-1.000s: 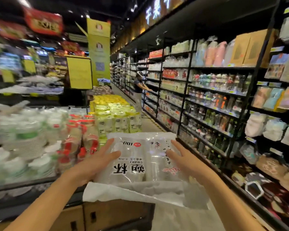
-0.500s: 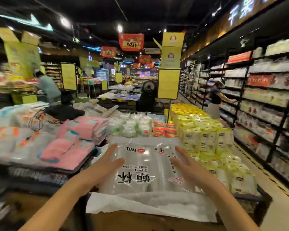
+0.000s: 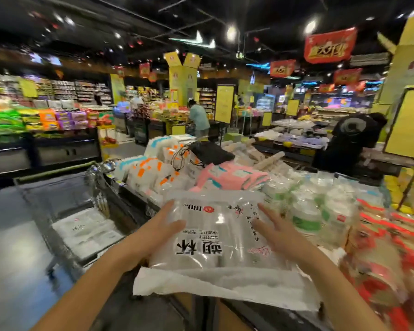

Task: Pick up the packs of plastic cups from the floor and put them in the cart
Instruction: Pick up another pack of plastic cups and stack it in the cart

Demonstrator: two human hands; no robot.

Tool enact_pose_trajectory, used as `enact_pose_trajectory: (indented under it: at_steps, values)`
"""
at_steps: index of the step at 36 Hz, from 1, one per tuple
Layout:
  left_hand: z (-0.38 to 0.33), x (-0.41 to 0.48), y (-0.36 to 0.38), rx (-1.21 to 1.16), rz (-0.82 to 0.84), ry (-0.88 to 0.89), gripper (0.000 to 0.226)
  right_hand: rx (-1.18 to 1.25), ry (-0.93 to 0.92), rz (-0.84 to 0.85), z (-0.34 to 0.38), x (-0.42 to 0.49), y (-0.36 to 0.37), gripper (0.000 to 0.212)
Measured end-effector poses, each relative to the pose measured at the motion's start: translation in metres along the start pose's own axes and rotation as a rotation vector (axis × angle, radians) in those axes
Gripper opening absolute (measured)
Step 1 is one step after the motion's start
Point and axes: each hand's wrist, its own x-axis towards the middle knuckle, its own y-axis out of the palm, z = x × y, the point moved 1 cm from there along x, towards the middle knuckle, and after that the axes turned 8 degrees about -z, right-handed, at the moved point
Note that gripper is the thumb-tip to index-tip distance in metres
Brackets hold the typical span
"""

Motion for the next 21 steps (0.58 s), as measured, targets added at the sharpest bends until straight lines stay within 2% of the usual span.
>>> enact_pose_trajectory:
  at_steps: [3,7,10,13,15,21]
  values:
    - [0.005,0.010,-0.017,0.078,-0.116,-0.027,0.102,0.020,-0.067,0.098,0.014,0.038,0.022,0.062]
    - [0.019,0.020,-0.045,0.071,-0.259,-0.096,0.072,0.069,-0.142,0.210,0.034,0.084,0.056,0.064]
    - [0.031,0.020,-0.068,0.064,-0.318,-0.143,0.070,0.093,-0.179,0.278,0.048,0.110,0.084,0.065]
    - [0.043,0.029,-0.096,0.127,-0.378,-0.171,0.082,0.107,-0.200,0.333,0.066,0.135,0.115,0.063]
    - [0.050,0.033,-0.112,0.122,-0.417,-0.186,0.077,0.118,-0.208,0.366,0.081,0.150,0.136,0.061]
    - [0.071,0.057,-0.174,0.079,-0.471,-0.152,0.084,0.080,-0.274,0.414,0.124,0.190,0.203,0.062]
